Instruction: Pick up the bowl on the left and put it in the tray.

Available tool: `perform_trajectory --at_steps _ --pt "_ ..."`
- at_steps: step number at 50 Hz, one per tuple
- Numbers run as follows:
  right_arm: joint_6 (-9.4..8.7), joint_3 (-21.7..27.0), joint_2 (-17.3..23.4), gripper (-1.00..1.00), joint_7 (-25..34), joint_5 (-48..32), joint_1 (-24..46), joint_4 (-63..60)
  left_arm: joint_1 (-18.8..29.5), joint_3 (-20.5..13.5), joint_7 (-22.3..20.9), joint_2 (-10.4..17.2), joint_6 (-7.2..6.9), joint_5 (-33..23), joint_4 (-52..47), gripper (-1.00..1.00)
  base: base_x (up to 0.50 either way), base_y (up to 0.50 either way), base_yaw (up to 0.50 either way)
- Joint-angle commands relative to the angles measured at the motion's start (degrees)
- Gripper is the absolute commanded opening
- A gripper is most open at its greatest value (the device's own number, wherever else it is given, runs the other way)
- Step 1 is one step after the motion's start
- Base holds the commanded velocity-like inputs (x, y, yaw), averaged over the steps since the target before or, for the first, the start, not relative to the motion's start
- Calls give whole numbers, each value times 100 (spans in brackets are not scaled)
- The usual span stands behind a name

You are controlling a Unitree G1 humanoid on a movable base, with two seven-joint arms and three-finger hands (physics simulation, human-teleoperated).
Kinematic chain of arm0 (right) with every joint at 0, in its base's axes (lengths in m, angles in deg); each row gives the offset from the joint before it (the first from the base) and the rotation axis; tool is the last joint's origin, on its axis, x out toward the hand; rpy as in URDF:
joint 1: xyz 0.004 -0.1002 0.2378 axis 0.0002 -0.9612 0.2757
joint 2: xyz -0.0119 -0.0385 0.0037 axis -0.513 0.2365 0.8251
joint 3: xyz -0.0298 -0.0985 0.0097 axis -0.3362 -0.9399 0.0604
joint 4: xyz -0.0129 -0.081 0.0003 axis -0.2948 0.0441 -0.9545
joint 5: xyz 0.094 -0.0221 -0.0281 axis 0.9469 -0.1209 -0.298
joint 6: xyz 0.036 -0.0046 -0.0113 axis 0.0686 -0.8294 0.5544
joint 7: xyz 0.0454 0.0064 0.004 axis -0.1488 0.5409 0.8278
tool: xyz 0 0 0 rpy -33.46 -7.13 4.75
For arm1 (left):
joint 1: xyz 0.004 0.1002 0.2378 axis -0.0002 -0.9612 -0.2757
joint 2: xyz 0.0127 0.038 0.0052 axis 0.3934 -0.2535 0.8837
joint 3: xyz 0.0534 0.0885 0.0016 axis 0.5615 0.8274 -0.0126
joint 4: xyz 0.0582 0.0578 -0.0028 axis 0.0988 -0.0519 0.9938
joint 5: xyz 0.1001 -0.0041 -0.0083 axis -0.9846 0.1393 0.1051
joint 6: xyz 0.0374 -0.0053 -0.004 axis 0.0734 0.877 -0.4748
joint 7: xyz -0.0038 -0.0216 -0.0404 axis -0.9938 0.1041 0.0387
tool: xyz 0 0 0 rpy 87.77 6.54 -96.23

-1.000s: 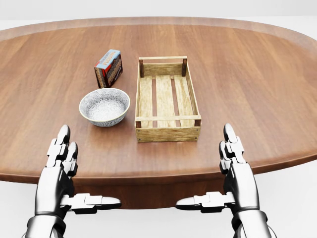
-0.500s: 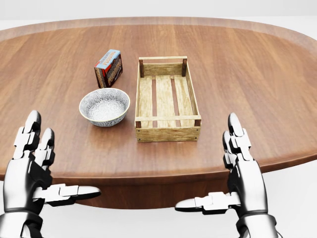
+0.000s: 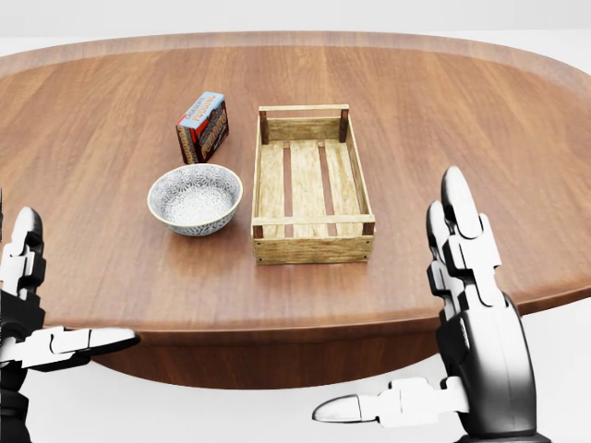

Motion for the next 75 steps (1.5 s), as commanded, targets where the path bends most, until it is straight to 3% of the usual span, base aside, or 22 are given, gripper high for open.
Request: perform_trajectory --at_steps 1,10,33,42,75 --pt "0 -254 105 100 -76 -173 -292 -881 2 -119 14 28 0 96 -131 100 0 0 0" --pt "0 -213 99 100 -29 -299 -194 -784 26 -208 33 67 0 170 -175 100 0 3 0" --pt "0 -175 65 100 2 -149 -264 -703 -1 -265 57 63 0 204 -338 100 0 50 0" --pt "0 -93 47 100 -75 114 -301 -737 -20 -257 56 52 0 198 -371 100 2 2 0" --pt "0 -91 67 100 -22 22 -255 -738 -50 -325 56 56 0 277 -524 100 50 0 0"
